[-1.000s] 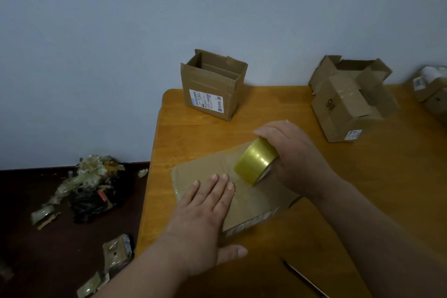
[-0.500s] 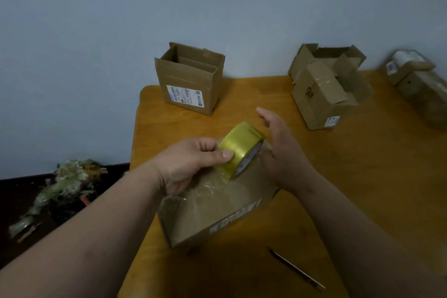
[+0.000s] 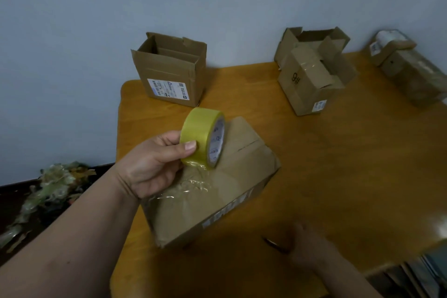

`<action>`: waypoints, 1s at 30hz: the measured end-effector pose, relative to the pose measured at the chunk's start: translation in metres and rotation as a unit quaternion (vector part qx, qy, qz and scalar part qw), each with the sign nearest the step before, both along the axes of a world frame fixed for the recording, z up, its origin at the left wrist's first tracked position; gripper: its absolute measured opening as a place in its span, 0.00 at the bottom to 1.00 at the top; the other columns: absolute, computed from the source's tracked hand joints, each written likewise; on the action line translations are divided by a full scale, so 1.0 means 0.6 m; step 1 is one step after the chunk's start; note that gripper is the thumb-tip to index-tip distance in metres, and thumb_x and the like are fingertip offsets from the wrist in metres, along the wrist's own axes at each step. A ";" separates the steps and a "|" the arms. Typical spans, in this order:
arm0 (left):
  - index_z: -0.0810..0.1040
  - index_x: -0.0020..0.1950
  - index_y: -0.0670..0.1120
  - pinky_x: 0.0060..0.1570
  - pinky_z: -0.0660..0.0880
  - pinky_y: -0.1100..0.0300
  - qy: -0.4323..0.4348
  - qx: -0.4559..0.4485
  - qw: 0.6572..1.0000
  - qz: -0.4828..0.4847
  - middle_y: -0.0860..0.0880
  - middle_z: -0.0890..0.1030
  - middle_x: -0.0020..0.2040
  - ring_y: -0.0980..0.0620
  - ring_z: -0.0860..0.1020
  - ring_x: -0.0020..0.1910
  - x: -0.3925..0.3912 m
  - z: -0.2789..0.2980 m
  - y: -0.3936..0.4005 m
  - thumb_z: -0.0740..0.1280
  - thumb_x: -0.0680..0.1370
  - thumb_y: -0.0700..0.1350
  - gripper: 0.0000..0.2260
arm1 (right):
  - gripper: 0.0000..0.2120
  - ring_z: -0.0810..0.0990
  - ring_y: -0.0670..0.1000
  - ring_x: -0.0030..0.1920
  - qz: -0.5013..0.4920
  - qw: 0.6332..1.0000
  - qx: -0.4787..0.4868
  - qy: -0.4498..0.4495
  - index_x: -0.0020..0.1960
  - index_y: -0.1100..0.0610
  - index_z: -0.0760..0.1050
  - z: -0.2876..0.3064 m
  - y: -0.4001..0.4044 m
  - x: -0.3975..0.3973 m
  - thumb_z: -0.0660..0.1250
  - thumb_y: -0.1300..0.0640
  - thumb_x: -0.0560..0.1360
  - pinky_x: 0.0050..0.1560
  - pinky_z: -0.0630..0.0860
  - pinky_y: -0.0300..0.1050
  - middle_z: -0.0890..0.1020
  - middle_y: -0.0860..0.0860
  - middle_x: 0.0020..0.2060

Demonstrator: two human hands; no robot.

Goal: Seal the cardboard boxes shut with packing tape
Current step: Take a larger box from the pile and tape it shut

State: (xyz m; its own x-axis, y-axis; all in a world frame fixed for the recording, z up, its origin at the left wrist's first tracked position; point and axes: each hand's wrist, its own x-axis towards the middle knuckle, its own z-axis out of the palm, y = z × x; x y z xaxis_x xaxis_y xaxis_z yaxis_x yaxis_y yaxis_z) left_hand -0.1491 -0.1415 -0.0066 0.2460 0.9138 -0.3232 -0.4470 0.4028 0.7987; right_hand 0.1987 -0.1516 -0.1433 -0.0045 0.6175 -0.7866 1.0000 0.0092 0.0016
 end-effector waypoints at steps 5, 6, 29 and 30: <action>0.82 0.57 0.38 0.58 0.79 0.51 -0.043 0.022 0.999 0.017 0.39 0.84 0.52 0.44 0.82 0.52 -0.002 -0.004 -0.006 0.83 0.61 0.45 0.27 | 0.09 0.74 0.56 0.63 0.101 0.990 0.094 -0.017 0.60 0.51 0.68 -0.020 -0.021 0.001 0.54 0.53 0.81 0.54 0.72 0.49 0.70 0.52 0.64; 0.83 0.57 0.39 0.58 0.78 0.51 -0.041 0.027 0.999 0.020 0.39 0.84 0.52 0.44 0.82 0.52 -0.003 -0.003 -0.007 0.83 0.61 0.45 0.26 | 0.11 0.74 0.56 0.63 0.089 0.991 0.097 0.001 0.62 0.52 0.68 -0.020 -0.020 0.002 0.53 0.54 0.82 0.54 0.72 0.49 0.71 0.52 0.64; 0.81 0.60 0.39 0.57 0.79 0.50 -0.046 0.029 0.992 0.113 0.38 0.82 0.58 0.43 0.81 0.56 0.035 -0.009 -0.021 0.84 0.59 0.49 0.33 | 0.05 0.69 0.47 0.24 -0.208 0.869 0.013 0.448 0.48 0.52 0.70 0.262 -0.041 -0.208 0.58 0.58 0.81 0.30 0.68 0.43 0.76 0.52 0.29; 0.82 0.59 0.39 0.57 0.79 0.50 -0.046 0.031 0.991 0.118 0.38 0.82 0.57 0.43 0.81 0.56 0.035 -0.010 -0.021 0.84 0.58 0.49 0.32 | 0.04 0.69 0.47 0.25 -0.202 0.872 0.023 0.444 0.49 0.52 0.70 0.260 -0.044 -0.210 0.58 0.58 0.81 0.31 0.69 0.43 0.76 0.52 0.31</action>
